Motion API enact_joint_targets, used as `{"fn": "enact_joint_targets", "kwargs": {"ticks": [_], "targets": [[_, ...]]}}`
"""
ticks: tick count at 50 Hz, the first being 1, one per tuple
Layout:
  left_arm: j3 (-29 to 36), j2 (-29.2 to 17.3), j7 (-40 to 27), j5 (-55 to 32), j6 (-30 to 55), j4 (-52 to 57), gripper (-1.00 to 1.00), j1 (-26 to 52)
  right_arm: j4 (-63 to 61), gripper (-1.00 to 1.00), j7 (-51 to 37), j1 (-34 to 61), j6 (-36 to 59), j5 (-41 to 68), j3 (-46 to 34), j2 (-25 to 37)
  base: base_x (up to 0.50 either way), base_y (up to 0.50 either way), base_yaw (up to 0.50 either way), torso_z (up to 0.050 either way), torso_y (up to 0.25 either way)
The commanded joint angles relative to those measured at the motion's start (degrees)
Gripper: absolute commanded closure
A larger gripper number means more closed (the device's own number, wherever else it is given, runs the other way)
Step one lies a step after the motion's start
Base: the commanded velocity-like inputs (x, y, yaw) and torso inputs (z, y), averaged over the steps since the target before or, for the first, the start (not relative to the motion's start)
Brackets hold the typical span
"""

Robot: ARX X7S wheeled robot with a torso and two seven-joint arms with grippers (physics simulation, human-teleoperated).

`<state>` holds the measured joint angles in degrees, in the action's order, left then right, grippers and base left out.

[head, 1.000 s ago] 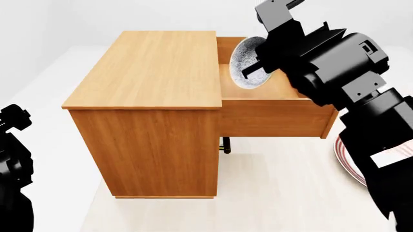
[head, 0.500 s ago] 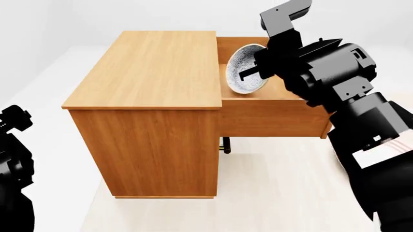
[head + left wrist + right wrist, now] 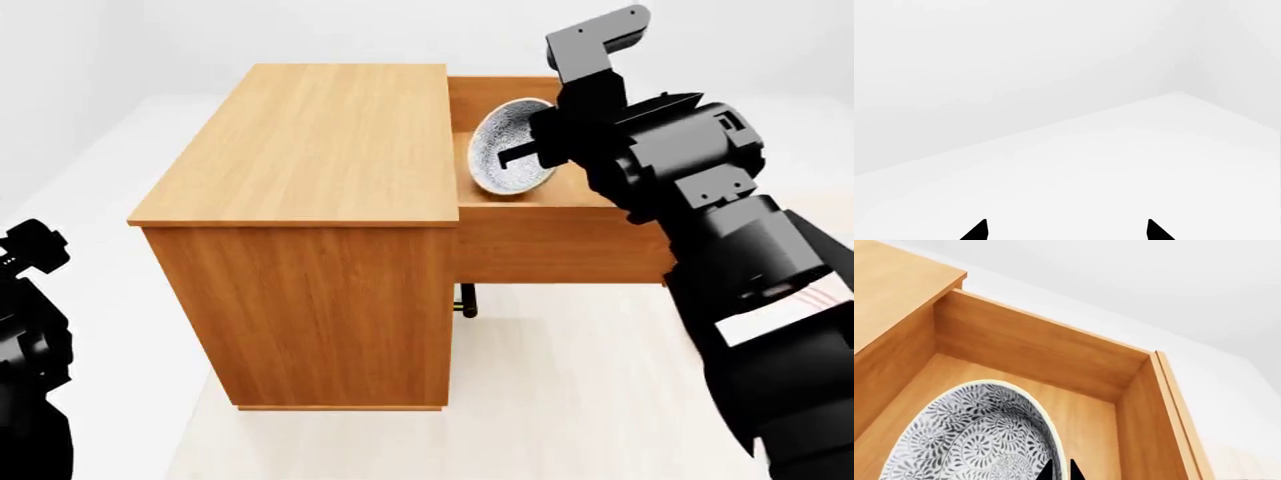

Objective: Open the top drawer of the cabinet and put the bowl in it.

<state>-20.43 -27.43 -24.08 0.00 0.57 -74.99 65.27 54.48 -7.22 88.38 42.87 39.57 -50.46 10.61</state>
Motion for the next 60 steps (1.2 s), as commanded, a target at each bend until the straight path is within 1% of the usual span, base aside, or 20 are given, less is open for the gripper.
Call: {"fn": "enact_joint_targets", "kwargs": {"ticks": [1,6,7,20,24,34,48,54,60], "targets": [[0.0,0.1,0.1,0.0,-0.1,0.0,-1.00,-0.2,4.7,1.00,1.6,-0.3,-2.9,-1.2,-0.3,-1.4,0.00,0.00,0.00,0.000,0.000],[0.0,0.2,0.1,0.0,-0.2,0.0,-1.00,-0.3,5.2,1.00,1.8,-0.2,-3.2,-1.0,0.0,-1.4,0.00,0.00,0.00,0.000,0.000],[0.0,0.2,0.1,0.0,-0.2,0.0,-1.00,-0.3,5.1,-1.00,1.9,-0.3,-3.2,-1.0,-0.1,-1.4,0.00,0.00,0.00,0.000,0.000],[0.1,0.3,0.2,0.0,-0.3,0.0,-1.00,-0.5,2.3,-1.00,0.7,-0.6,-3.9,-1.2,0.1,-0.3,0.00,0.00,0.00,0.000,0.000],[0.1,0.3,0.2,0.0,-0.3,0.0,-1.00,-0.7,-0.5,-1.00,-1.3,-1.2,-6.3,-2.1,0.2,0.8,0.00,0.00,0.00,0.000,0.000],[0.3,0.4,0.3,0.0,-0.4,0.0,-1.00,-0.8,-10.2,-1.00,-10.1,-1.0,-14.7,-4.6,2.8,5.1,0.00,0.00,0.00,0.000,0.000],[0.5,0.6,0.1,0.0,-0.4,0.0,-1.00,-0.7,-16.7,-1.00,-15.4,-1.3,-16.0,-5.0,4.8,8.4,0.00,0.00,0.00,0.000,0.000],[0.5,0.6,0.1,0.0,-0.4,0.0,-1.00,-0.6,-29.9,-1.00,-20.1,-3.7,-12.4,-2.1,7.2,13.7,0.00,0.00,0.00,0.000,0.000],[0.6,0.5,0.1,0.0,-0.3,0.0,-1.00,-0.4,-47.0,-1.00,-26.0,-9.2,-9.6,2.0,10.4,21.4,0.00,0.00,0.00,0.000,0.000]]}}
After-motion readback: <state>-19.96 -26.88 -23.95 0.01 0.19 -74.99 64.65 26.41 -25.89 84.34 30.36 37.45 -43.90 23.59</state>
